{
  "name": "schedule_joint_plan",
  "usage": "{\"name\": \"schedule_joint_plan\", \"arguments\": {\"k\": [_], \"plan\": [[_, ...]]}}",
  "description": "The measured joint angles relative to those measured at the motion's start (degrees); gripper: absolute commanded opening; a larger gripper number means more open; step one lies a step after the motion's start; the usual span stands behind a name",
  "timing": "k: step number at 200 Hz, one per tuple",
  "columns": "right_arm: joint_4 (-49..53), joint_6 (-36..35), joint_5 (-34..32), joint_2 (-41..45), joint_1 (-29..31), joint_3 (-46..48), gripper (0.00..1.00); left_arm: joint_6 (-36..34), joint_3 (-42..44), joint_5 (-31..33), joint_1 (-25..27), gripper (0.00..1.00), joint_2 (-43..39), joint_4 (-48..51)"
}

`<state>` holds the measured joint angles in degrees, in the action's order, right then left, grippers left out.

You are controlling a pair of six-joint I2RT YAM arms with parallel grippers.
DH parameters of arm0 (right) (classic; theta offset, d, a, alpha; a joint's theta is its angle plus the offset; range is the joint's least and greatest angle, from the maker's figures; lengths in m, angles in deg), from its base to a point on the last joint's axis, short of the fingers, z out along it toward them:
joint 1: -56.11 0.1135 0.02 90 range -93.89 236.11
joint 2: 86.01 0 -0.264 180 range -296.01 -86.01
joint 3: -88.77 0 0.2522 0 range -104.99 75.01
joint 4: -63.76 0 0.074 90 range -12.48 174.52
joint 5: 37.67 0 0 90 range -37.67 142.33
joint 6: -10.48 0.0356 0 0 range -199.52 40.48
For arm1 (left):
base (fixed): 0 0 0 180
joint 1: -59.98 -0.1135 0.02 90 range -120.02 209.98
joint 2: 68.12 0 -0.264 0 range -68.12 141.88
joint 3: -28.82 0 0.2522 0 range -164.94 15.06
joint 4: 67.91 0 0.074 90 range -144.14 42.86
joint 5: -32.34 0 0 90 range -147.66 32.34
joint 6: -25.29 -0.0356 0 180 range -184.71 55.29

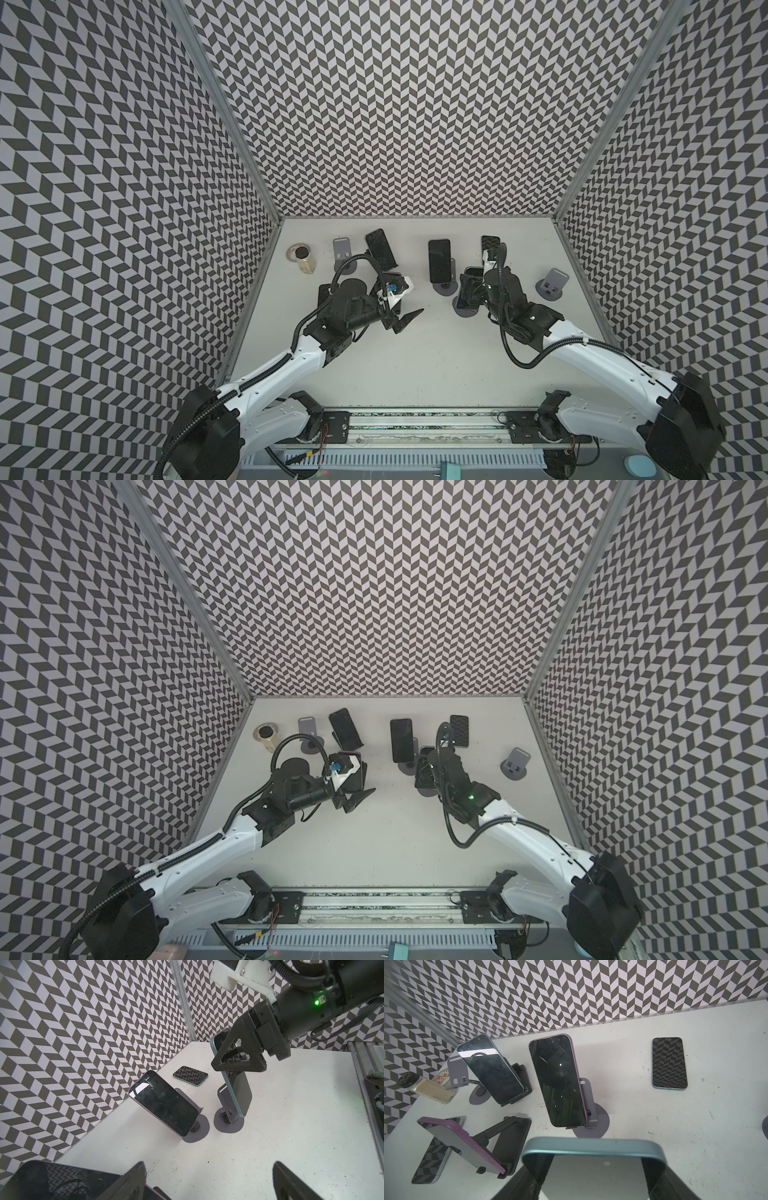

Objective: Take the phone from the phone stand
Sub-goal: 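Lift the teal-edged phone and carry it toward the robot with the right gripper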

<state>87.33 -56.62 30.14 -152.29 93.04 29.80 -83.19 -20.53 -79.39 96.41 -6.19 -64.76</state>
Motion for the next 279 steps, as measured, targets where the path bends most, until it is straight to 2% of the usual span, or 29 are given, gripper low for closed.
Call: {"name": "schedule_joint_plan", "arguments": {"k": [31, 73, 114, 180, 279], "plan": [[1.5, 0.0, 0.0, 0.7, 0.0, -0.1, 0.11, -0.1, 0.0, 0.3, 0.8, 0.95, 0.0, 0.0], [5.1, 0.0, 0.0, 5.1, 0.0, -0.3, 0.0, -2.5, -0.1, 3.4, 5.7, 0.95, 1.1, 2.0], [8.4, -0.2, 0.0, 7.8, -0.1, -1.6, 0.0, -2.5, -0.3, 3.5, 8.2, 0.95, 1.6, 2.4], [15.0, -3.0, 0.1, 12.7, -2.0, -3.0, 0.0, -3.2, -6.2, 4.1, 14.6, 0.95, 4.1, 3.0], [21.7, -9.4, 5.4, 16.1, -12.3, -3.4, 0.0, -5.1, -14.7, 2.5, 19.3, 0.95, 14.3, 2.3]]}}
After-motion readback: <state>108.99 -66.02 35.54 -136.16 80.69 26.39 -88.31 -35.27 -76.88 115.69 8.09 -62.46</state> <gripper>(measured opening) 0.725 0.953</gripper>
